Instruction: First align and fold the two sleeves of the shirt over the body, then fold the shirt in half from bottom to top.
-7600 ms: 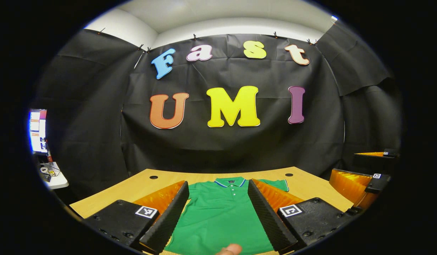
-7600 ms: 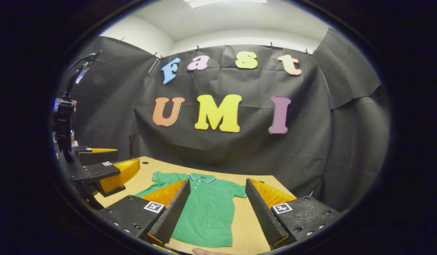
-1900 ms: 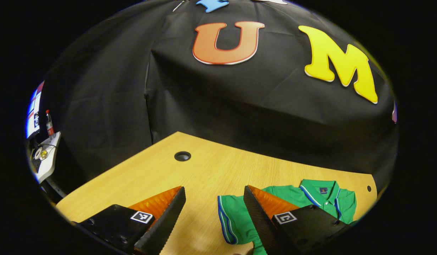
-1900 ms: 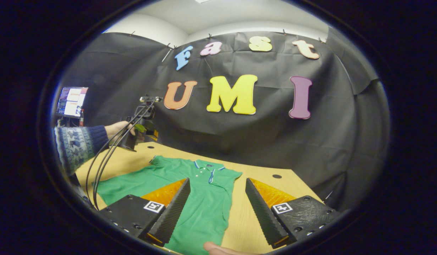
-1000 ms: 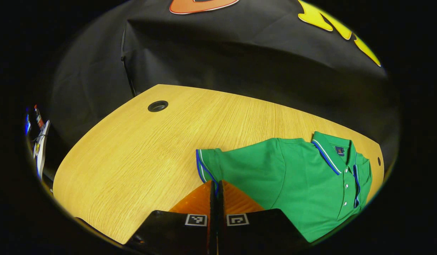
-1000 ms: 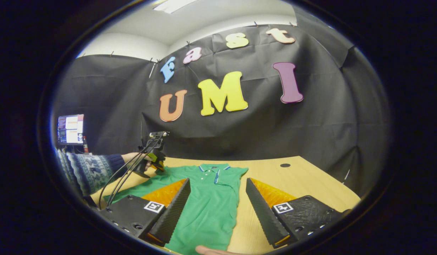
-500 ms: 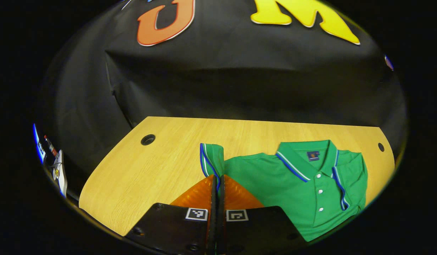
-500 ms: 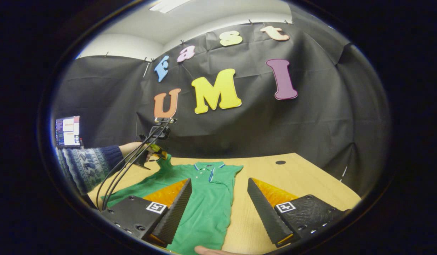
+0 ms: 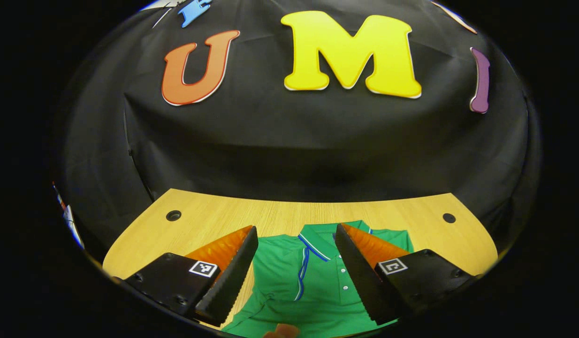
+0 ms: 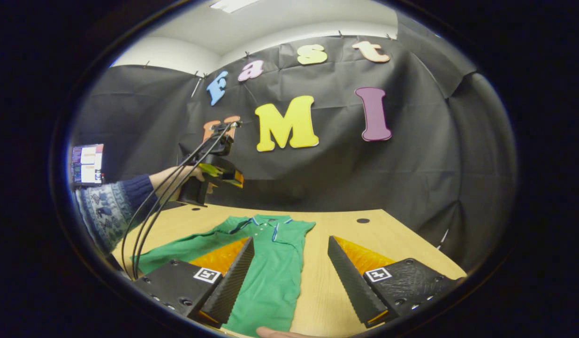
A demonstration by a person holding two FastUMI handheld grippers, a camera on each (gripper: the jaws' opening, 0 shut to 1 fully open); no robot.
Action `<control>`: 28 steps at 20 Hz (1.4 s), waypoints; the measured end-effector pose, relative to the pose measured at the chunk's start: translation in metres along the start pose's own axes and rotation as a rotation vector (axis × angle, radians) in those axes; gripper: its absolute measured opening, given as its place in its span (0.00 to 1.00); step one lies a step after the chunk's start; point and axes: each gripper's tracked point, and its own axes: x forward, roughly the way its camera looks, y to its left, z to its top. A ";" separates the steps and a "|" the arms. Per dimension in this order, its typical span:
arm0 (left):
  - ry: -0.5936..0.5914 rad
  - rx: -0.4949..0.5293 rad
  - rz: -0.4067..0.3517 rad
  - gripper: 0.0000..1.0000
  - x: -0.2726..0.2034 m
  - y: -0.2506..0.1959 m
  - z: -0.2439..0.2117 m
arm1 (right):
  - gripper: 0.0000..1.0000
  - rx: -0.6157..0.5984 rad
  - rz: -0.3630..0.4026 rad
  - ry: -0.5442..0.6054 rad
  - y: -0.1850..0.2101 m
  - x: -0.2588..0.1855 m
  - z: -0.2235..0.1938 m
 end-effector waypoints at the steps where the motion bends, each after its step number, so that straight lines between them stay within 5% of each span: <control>1: -0.011 0.007 0.001 1.00 -0.016 0.003 0.008 | 0.95 0.003 0.014 0.000 0.007 -0.004 0.002; 10: -0.188 -0.038 0.027 1.00 -0.175 0.066 0.045 | 0.91 -0.023 -0.027 -0.028 0.025 -0.049 0.038; 11: -0.201 -0.051 0.047 1.00 -0.192 0.076 0.038 | 1.00 -0.028 -0.033 -0.035 0.025 -0.056 0.040; 12: -0.213 -0.048 0.047 1.00 -0.206 0.082 0.031 | 0.91 -0.035 -0.039 -0.045 0.027 -0.063 0.043; 19: -0.260 -0.028 0.073 1.00 -0.290 0.123 -0.061 | 0.96 -0.119 -0.099 -0.008 0.032 -0.081 0.017; 25: -0.197 0.045 0.085 1.00 -0.303 0.126 -0.166 | 0.95 -0.140 -0.121 0.051 0.039 -0.076 -0.026; 28: -0.116 0.032 0.016 1.00 -0.295 0.107 -0.214 | 0.95 -0.139 -0.128 0.116 0.035 -0.073 -0.056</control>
